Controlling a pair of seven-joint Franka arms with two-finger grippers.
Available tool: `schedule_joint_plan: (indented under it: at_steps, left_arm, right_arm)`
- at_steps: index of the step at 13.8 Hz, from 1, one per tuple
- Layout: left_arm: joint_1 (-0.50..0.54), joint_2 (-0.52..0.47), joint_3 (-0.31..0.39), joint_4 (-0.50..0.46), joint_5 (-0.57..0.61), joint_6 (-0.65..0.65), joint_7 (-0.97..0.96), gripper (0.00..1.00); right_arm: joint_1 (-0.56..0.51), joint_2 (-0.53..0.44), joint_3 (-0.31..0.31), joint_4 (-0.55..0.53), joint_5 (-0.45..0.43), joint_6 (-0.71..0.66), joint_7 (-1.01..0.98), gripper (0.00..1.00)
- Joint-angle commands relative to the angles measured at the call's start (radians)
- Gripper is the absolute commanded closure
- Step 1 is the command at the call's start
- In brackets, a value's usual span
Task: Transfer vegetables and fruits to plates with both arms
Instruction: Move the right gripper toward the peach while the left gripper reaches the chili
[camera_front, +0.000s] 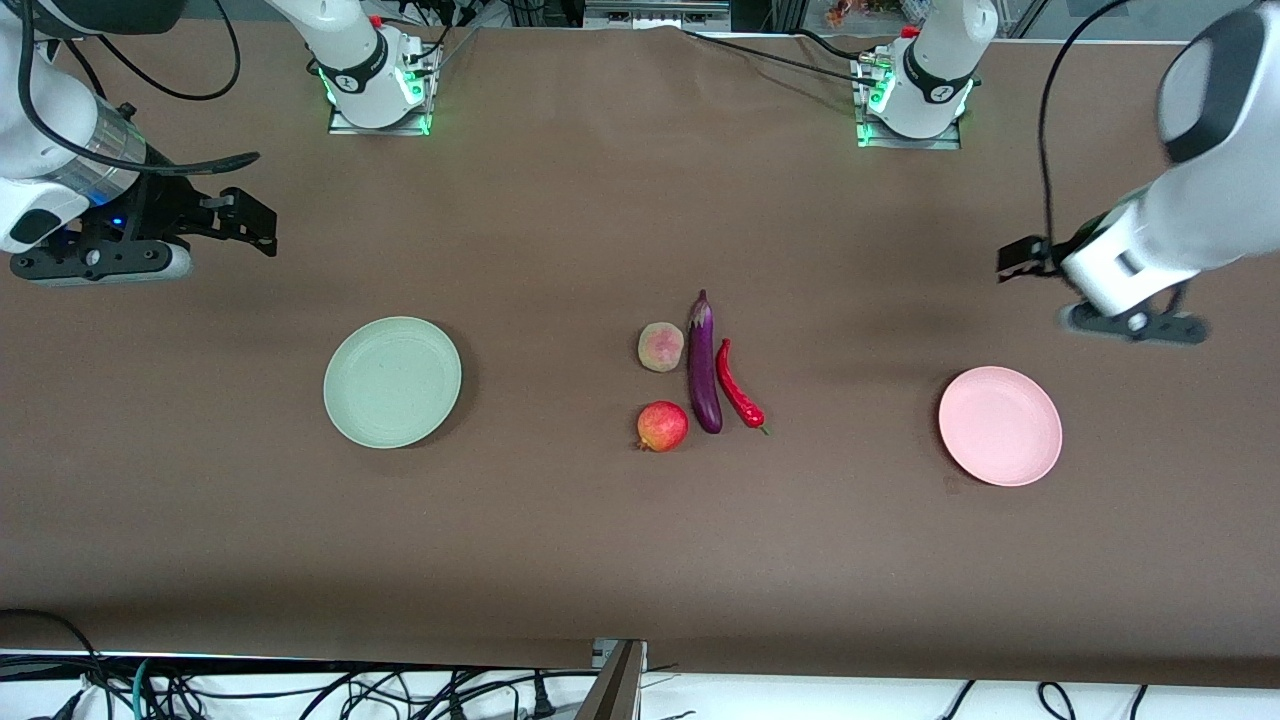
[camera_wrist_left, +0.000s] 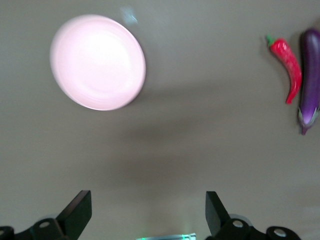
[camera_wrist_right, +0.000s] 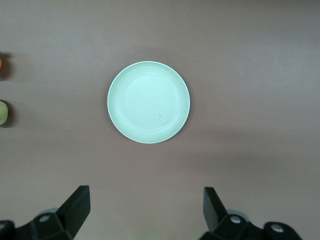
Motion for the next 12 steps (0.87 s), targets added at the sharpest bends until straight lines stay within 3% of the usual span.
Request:
schedule_joint_plan:
  at_steps: [1, 4, 9, 12]
  left_arm:
    - [-0.043, 0.127, -0.004, 0.044, -0.064, 0.036, -0.056, 0.00]
    - [-0.154, 0.237, -0.003, 0.046, -0.067, 0.229, -0.264, 0.00]
    - [-0.269, 0.432, -0.003, 0.102, -0.065, 0.528, -0.646, 0.00]
    - [-0.310, 0.515, 0.002, 0.101, -0.058, 0.685, -0.828, 0.00]
  right_arm:
    - [-0.001, 0.003, 0.009, 0.018, -0.009, -0.009, 0.020, 0.00]
    - [0.009, 0.044, 0.014, 0.021, -0.011, 0.038, 0.005, 0.00]
    - [0.042, 0.224, 0.020, 0.021, 0.000, 0.080, -0.052, 0.00]
    - [0.167, 0.284, 0.020, 0.026, 0.098, 0.212, 0.113, 0.00]
